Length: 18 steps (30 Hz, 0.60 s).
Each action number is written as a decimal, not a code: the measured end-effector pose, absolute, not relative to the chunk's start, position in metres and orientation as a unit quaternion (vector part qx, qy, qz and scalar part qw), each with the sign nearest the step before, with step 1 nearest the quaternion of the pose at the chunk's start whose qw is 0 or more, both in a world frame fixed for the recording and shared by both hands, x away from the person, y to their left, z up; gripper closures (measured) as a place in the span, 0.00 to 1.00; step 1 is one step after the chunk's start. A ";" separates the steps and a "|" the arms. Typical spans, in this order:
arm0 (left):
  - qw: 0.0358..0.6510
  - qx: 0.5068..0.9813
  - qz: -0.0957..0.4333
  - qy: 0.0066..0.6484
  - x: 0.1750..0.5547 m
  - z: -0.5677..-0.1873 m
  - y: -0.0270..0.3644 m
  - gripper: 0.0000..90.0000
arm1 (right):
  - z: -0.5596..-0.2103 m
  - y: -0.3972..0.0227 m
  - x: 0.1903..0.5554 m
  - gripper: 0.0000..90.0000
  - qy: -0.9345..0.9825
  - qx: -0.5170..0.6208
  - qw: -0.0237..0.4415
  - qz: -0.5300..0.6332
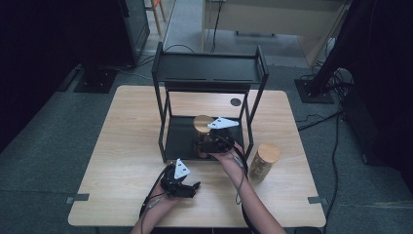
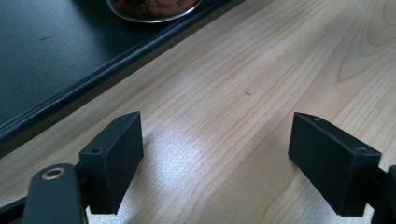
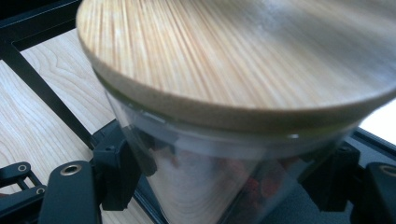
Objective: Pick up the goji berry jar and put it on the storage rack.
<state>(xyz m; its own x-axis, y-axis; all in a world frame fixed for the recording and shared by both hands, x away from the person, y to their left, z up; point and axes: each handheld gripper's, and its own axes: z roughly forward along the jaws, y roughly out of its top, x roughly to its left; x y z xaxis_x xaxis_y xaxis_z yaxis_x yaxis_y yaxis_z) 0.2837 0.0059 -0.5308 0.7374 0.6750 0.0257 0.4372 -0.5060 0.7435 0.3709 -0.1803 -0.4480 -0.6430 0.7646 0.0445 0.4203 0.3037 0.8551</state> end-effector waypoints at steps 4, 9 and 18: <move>0.375 0.853 0.158 0.325 0.284 -0.531 0.006 0.20 | -0.449 -0.177 0.372 0.28 0.785 0.378 0.190 0.452; 0.377 0.853 0.158 0.326 0.284 -0.531 0.006 0.20 | -0.452 -0.174 0.373 0.28 0.787 0.376 0.191 0.450; 0.377 0.853 0.158 0.326 0.284 -0.531 0.005 0.20 | -0.453 -0.169 0.373 0.28 0.789 0.368 0.198 0.450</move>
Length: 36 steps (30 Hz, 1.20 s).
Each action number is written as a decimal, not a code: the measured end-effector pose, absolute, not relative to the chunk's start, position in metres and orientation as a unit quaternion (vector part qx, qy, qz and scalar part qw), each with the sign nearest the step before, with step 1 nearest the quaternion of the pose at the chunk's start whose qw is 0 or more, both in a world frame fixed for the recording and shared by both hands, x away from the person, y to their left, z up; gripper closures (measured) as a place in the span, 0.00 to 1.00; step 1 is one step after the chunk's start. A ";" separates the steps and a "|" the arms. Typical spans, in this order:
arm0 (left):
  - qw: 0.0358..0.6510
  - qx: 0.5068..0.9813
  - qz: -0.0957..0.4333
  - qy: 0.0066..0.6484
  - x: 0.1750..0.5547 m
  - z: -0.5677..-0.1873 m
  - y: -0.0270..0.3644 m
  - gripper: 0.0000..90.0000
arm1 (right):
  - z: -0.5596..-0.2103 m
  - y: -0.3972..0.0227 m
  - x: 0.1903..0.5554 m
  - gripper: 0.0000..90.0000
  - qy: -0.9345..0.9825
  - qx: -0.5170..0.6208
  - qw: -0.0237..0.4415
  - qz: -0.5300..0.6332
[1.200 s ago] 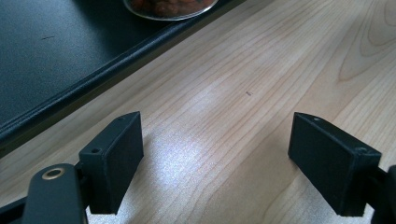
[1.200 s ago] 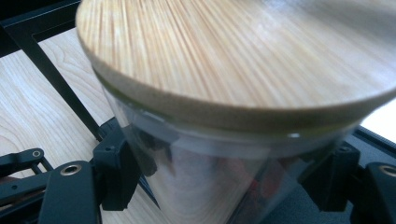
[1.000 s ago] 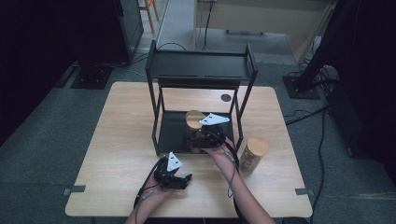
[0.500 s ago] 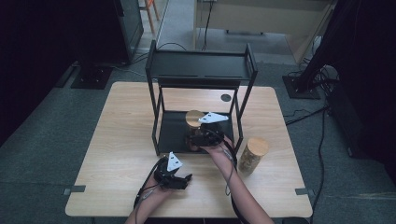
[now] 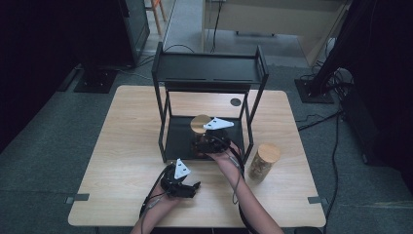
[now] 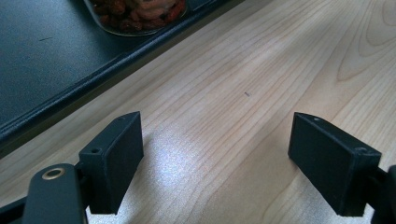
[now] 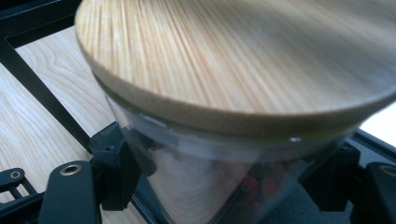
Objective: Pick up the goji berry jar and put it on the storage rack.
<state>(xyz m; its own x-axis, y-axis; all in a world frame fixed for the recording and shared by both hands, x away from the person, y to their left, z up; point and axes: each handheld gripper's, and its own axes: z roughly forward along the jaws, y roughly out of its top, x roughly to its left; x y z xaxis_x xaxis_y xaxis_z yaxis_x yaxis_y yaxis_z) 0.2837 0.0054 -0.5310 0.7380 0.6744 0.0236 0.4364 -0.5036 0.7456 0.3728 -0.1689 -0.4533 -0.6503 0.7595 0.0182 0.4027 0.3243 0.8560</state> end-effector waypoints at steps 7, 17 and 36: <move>0.377 0.853 0.158 0.326 0.284 -0.531 0.005 0.20 | -0.454 -0.169 0.373 0.28 0.789 0.366 0.198 0.453; 0.377 0.852 0.157 0.326 0.284 -0.531 0.005 0.20 | -0.453 -0.170 0.374 0.23 0.788 0.372 0.181 0.457; 0.377 0.853 0.157 0.326 0.284 -0.531 0.005 0.20 | -0.452 -0.176 0.370 0.20 0.804 0.376 0.176 0.427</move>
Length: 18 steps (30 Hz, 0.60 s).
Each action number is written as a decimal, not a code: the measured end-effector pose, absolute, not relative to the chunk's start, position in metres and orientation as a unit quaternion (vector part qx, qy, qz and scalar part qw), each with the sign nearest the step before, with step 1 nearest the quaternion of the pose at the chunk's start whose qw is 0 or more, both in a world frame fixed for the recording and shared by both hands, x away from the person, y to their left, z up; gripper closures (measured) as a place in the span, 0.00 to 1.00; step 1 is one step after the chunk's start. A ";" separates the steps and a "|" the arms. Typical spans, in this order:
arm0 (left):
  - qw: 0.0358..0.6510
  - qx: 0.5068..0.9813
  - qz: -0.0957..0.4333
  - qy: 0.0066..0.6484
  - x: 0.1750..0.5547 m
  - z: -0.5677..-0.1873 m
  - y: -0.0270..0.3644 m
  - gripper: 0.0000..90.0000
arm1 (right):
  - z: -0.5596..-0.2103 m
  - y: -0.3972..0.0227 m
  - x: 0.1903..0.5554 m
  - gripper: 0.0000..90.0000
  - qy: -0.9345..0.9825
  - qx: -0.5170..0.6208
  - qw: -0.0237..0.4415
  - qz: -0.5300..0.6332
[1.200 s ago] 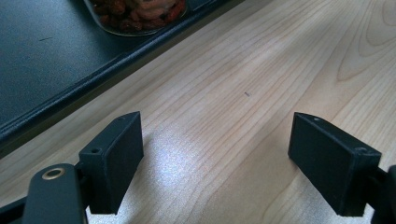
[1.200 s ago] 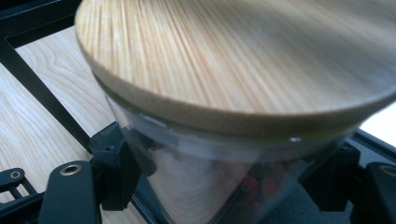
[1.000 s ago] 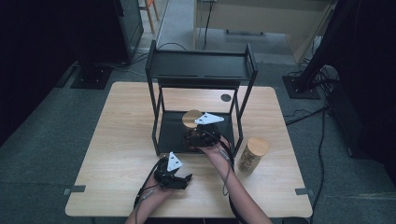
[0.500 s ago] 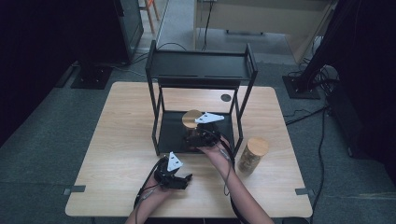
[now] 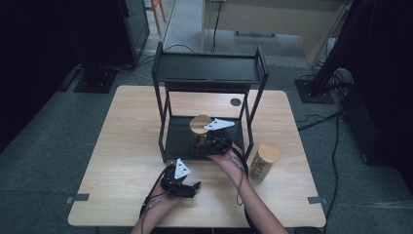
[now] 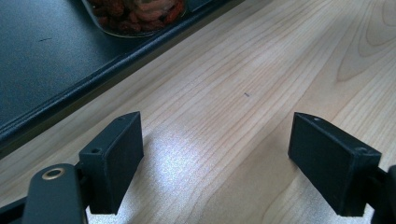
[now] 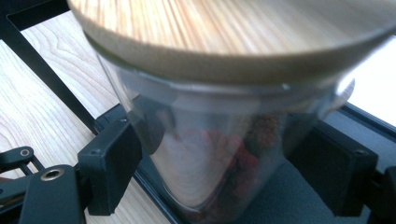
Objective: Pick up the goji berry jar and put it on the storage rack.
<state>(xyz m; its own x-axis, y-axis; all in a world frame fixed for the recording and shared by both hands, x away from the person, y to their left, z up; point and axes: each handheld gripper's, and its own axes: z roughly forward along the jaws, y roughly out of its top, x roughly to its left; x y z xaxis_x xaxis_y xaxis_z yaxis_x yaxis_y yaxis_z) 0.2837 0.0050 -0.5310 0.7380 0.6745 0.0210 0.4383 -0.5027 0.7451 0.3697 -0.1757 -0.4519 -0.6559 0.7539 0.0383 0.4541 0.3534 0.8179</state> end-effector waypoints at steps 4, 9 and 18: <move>0.377 0.853 0.157 0.326 0.284 -0.531 0.005 0.20 | -0.452 -0.179 0.369 0.19 0.804 0.384 0.166 0.423; 0.377 0.853 0.157 0.326 0.284 -0.531 0.005 0.20 | -0.454 -0.180 0.367 0.19 0.806 0.385 0.165 0.419; 0.377 0.852 0.157 0.327 0.284 -0.531 0.005 0.20 | -0.452 -0.182 0.363 0.19 0.815 0.383 0.160 0.404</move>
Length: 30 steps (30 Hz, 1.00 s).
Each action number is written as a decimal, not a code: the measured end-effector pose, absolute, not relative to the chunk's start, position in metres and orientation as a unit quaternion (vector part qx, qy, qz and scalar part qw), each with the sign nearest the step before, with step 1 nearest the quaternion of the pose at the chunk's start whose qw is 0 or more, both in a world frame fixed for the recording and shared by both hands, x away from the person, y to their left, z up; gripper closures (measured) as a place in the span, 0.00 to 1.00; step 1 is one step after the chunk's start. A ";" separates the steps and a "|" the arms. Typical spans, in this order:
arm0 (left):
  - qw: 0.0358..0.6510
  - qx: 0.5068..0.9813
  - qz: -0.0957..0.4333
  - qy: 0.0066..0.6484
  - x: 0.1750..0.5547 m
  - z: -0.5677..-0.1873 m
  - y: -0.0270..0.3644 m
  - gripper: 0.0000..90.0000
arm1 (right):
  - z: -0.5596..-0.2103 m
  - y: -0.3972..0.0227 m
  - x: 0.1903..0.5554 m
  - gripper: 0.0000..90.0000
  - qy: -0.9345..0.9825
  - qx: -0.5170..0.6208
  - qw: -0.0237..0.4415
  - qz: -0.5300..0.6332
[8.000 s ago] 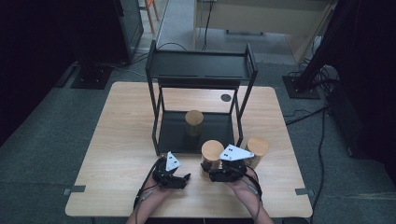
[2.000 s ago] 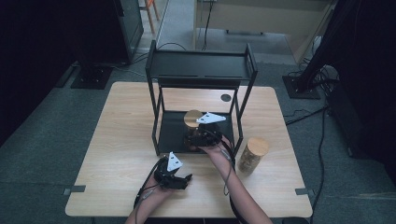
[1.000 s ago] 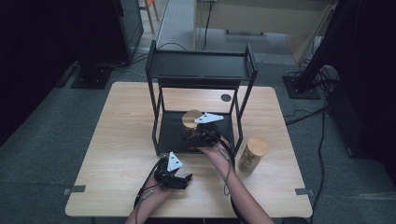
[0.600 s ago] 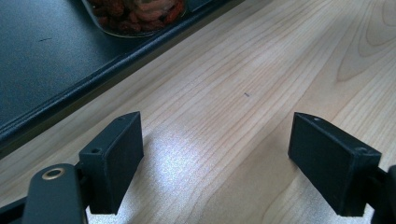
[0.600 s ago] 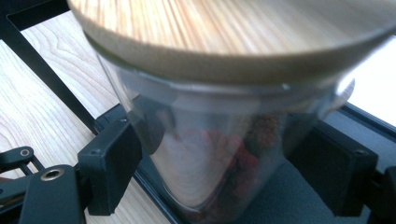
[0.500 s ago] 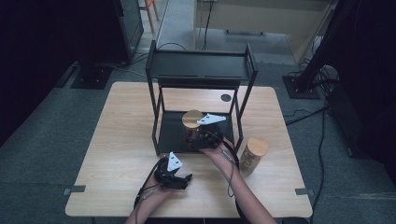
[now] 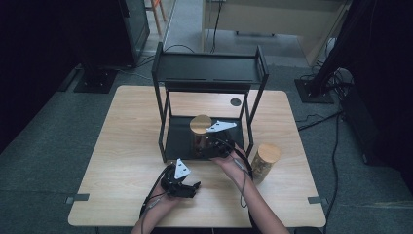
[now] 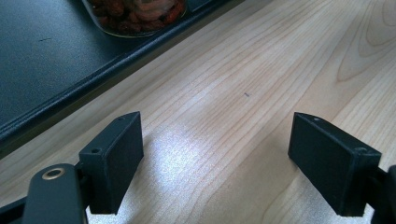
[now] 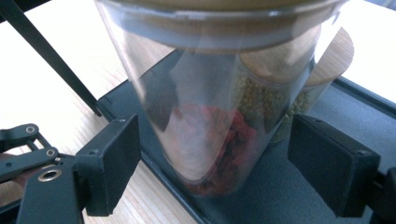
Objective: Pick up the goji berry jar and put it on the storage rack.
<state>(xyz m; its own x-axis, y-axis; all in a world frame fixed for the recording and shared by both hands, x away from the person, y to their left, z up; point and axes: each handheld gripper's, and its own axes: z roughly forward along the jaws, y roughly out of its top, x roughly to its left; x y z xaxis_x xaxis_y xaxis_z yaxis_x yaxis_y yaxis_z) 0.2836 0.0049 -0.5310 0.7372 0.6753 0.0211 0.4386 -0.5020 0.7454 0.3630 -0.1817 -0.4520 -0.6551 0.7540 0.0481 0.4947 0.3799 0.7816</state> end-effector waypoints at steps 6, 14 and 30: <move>0.377 0.852 0.157 0.327 0.284 -0.531 0.005 0.20 | -0.449 -0.185 0.359 0.19 0.813 0.384 0.154 0.410; 0.377 0.852 0.157 0.327 0.284 -0.531 0.005 0.20 | -0.446 -0.189 0.356 0.19 0.812 0.384 0.155 0.411; 0.378 0.851 0.157 0.329 0.283 -0.531 0.005 0.20 | -0.437 -0.192 0.347 0.19 0.820 0.374 0.156 0.404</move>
<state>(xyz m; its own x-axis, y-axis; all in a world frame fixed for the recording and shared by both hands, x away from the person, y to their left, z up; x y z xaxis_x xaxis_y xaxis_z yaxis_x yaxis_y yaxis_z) 0.2832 0.0047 -0.5311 0.7345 0.6784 0.0197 0.4403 -0.4985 0.7467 0.3465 -0.1923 -0.4371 -0.6712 0.7398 0.0466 0.4883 0.3939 0.7787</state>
